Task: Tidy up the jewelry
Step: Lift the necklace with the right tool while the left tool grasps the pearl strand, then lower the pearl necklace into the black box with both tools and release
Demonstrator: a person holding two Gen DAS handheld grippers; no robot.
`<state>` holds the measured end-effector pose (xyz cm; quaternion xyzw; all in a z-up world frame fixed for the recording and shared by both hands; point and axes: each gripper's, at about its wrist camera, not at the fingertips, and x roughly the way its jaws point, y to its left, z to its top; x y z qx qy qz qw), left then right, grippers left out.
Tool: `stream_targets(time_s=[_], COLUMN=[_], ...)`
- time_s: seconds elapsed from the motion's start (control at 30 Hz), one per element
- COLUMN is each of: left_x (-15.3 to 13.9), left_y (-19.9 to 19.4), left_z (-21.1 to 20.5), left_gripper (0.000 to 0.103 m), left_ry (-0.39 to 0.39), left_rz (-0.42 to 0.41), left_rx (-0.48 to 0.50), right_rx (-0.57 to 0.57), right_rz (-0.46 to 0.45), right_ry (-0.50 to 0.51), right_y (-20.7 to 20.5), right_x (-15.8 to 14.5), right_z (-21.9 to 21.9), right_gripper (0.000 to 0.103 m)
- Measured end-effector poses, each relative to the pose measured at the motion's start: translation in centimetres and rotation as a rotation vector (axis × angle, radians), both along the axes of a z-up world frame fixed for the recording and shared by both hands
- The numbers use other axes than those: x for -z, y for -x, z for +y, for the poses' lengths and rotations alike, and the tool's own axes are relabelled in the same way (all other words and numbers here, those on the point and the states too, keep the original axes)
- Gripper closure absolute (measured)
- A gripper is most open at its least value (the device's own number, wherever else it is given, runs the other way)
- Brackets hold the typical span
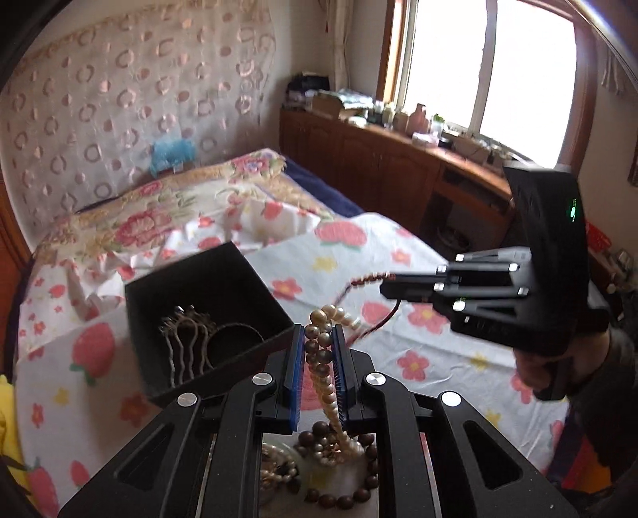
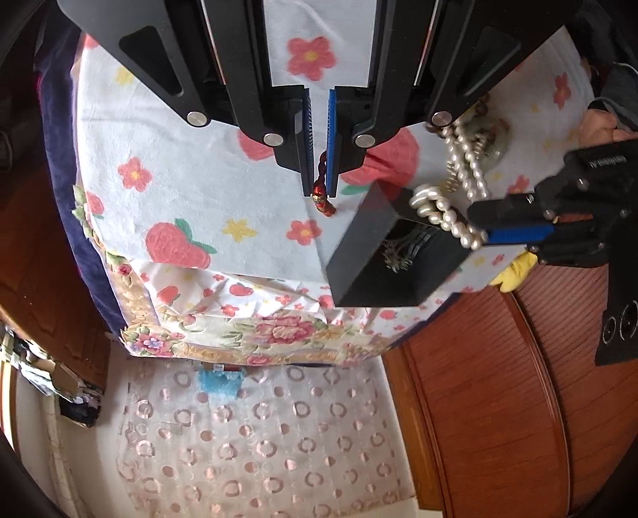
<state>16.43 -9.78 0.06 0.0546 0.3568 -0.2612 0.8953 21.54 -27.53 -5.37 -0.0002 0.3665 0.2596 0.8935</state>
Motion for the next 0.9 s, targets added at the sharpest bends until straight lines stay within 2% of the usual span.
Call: stream_targets(time_s=[0.33,0.6,0.9], left_x=[-4.6,-8.8,-11.7], left_y=[0.3,-0.9,-2.9], left_z=[3.2,4.2,5.5], left_gripper=[0.091,0.091,0.091], left_ry=[0.095,0.072,0.075], left_rz=[-0.074,-0.154,-0.190], left_rx=[-0.035,-0.096,-0.154], right_rx=[-0.004,-0.038,-0.086], right_rz=[-0.043,-0.084,-0.114], right_ry=[0.036,0.021,0.017], right_y=[1.4,0.3,-1.7], right_x=[-3.4,-6.1,-8.2], right_z=[1.5,2.4,3.8], right_gripper=[0.096,0.096,0.096])
